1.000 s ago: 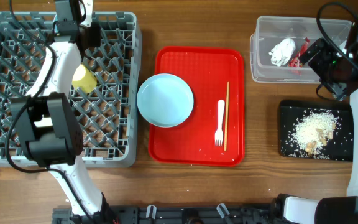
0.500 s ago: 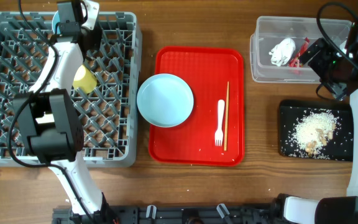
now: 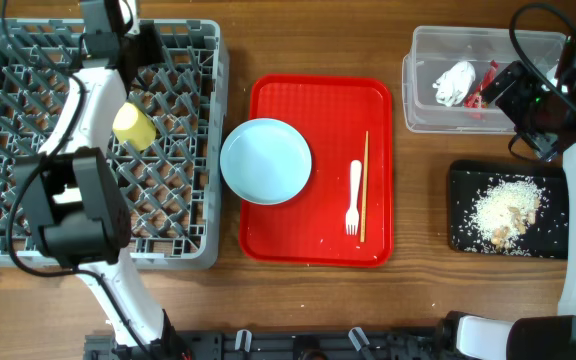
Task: Sort waste into correct bins and load items into the dishwasher rack
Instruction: 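Lower the bowl into the rack's back row with left gripper, then open left gripper to release the bowl and withdraw from the rack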
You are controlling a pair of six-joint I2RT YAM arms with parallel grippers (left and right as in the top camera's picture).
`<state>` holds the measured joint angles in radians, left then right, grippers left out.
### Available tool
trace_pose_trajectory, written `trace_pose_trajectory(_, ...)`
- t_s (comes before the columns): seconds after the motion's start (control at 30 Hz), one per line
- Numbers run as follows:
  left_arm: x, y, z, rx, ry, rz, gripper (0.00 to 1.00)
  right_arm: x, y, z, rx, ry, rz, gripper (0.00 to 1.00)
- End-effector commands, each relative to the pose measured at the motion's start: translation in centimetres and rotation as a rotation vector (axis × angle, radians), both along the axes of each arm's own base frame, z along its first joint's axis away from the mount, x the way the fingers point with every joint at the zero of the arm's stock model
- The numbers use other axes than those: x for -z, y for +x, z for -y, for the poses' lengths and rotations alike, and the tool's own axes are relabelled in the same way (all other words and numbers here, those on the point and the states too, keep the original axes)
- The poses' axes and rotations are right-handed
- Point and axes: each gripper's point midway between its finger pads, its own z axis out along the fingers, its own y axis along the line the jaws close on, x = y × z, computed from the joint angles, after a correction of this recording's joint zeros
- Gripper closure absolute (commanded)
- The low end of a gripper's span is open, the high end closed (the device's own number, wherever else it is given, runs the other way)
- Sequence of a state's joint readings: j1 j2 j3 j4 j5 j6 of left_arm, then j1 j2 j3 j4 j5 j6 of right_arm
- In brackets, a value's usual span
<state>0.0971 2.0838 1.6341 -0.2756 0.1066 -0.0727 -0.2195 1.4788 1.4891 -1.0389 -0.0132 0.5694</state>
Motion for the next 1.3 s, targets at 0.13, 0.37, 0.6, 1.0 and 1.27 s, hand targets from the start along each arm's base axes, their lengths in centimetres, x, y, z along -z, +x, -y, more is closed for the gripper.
trace_pose_trajectory(0.13, -4.1, -1.3, 0.6, -0.073, -0.711, -0.024, 0.96, -0.7, 0.0, 0.4, -0.005, -0.033, 0.018, 0.0)
trace_pose_trajectory(0.37, -5.1, -3.2, -1.7, -0.032, -0.886, -0.062, 0.96, -0.8, 0.0, 0.4, -0.005, -0.032, 0.019, 0.0)
trace_pose_trajectory(0.6, -4.5, -5.7, -5.7, -0.104, -0.985, -0.115, 0.96, -0.8, 0.0, 0.4, -0.005, -0.032, 0.019, 0.0)
trace_pose_trajectory(1.0, -4.2, -9.2, -16.0, -0.299, -1.013, -0.039, 0.76, -0.8, 0.0, 0.4, -0.005, -0.032, 0.019, 0.0)
trace_pose_trajectory(1.27, -5.1, -11.1, -19.5, -0.365, -1.01, 0.01, 0.27, -0.8, 0.0, 0.4, -0.005, -0.032, 0.019, 0.0)
